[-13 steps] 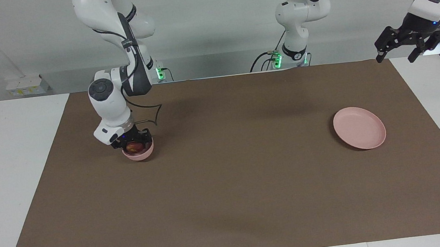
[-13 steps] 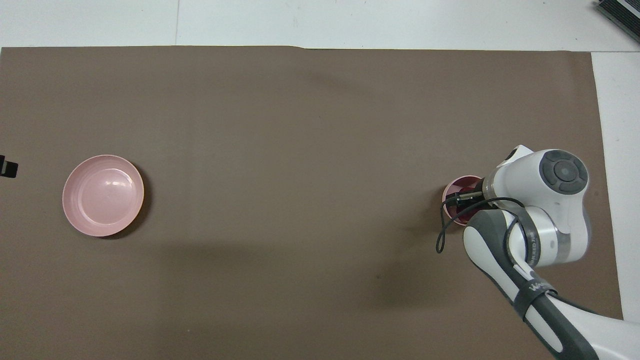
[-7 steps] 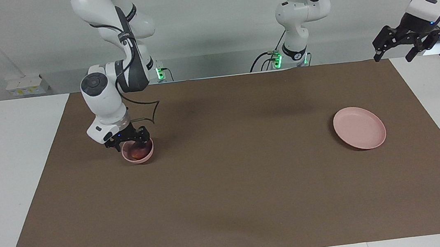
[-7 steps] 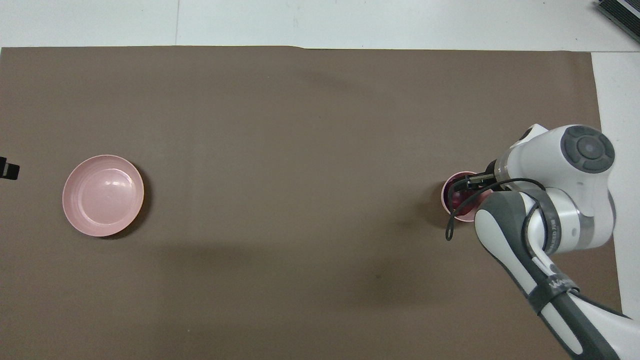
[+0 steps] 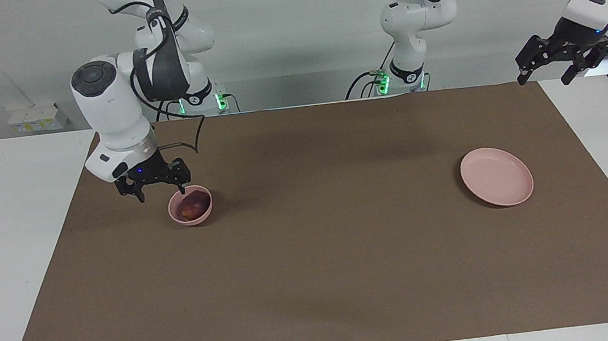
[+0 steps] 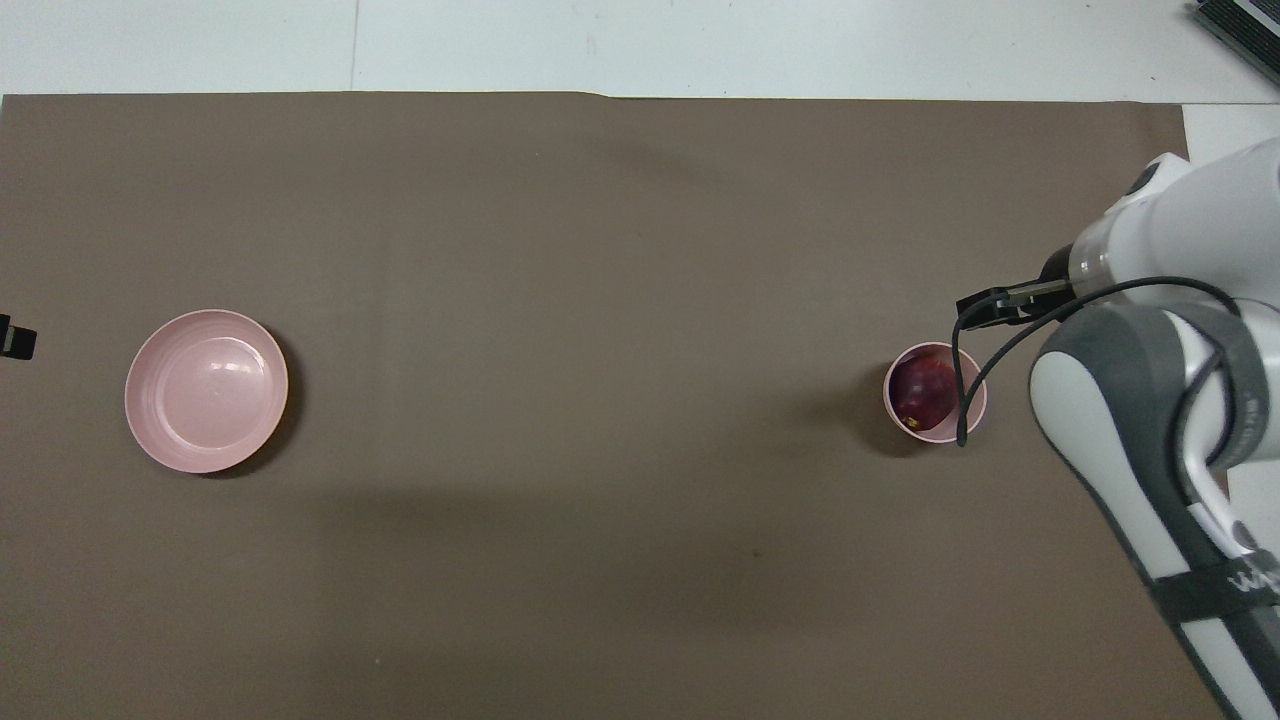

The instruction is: Move apple from plate to bowl

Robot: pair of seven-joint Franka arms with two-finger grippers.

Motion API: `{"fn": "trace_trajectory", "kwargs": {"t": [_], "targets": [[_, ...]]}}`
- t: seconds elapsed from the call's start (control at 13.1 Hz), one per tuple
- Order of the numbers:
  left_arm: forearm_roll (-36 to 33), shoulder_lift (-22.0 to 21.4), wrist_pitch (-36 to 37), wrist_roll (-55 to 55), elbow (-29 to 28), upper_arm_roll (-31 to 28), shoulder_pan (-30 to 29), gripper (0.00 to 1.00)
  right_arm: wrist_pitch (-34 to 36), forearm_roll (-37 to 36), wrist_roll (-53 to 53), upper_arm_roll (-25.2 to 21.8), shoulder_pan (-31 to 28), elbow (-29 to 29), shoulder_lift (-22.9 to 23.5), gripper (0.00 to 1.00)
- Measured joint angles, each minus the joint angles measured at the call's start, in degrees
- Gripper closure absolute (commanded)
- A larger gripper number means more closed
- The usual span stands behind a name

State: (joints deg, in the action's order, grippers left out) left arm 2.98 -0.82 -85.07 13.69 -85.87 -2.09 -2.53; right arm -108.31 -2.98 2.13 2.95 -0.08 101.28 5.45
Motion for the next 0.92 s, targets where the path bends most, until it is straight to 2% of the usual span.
{"fn": "trace_trajectory", "kwargs": {"t": [0.46,0.92], "targets": [[0.0,0.0,0.0,0.0,0.0,0.19,0.02,0.0,17.33,2.75,-4.71,-0.5,-1.78,-12.37,-1.85,0.0],[0.0,-0.02,0.18,0.0,-0.02,0.64,0.25,0.0,18.69,2.75,-5.08,-0.39,-1.73,-13.62,-3.24,0.0]]}}
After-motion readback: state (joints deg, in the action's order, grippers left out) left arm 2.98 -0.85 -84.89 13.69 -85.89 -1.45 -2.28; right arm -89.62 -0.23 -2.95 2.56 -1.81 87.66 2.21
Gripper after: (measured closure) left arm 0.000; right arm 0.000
